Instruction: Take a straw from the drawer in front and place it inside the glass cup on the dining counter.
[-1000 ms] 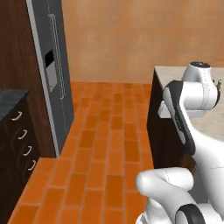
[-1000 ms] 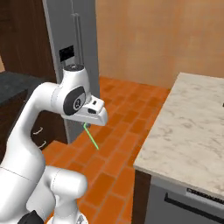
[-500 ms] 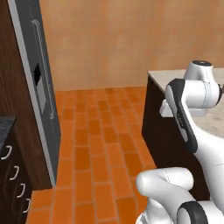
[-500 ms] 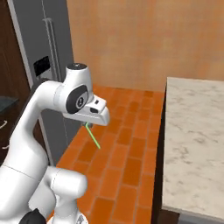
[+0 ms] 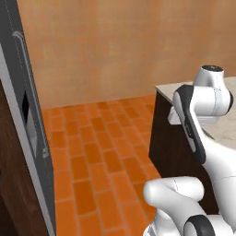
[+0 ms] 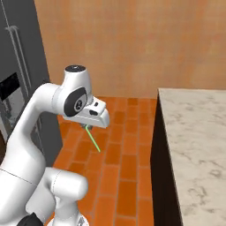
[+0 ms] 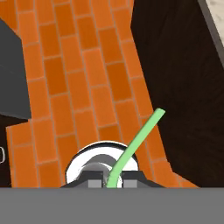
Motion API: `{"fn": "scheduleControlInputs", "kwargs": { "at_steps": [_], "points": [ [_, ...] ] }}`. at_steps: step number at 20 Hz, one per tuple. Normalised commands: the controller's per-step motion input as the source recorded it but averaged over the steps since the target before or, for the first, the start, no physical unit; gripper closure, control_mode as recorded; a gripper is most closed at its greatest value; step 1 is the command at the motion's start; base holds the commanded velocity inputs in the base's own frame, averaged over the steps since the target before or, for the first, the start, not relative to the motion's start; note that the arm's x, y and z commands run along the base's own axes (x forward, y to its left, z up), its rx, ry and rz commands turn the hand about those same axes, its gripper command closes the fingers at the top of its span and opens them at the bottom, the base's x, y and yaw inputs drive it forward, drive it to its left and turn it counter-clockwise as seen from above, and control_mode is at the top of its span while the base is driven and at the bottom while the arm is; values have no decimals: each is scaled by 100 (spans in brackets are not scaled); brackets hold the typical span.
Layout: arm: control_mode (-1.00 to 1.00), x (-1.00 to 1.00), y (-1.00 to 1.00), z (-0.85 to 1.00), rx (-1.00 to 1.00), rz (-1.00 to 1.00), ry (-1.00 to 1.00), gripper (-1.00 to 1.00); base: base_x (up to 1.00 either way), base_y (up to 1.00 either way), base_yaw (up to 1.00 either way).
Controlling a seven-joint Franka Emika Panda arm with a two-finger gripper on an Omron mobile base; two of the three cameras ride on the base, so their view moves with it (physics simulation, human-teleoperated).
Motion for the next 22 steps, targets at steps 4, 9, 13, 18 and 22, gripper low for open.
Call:
{"fn": "scheduleControlInputs", "kwargs": {
  "at_steps": [4, 9, 13, 18, 22],
  "points": [
    [100, 0, 0, 0, 0, 0, 0, 100, 100, 25, -27],
    [100, 0, 0, 0, 0, 0, 0, 100, 100, 37, -26],
    [100, 0, 0, 0, 0, 0, 0, 100, 100, 44, -27],
    [100, 0, 0, 0, 0, 0, 0, 100, 100, 40, -29],
    [100, 0, 0, 0, 0, 0, 0, 100, 100, 41, -32]
  ]
}}
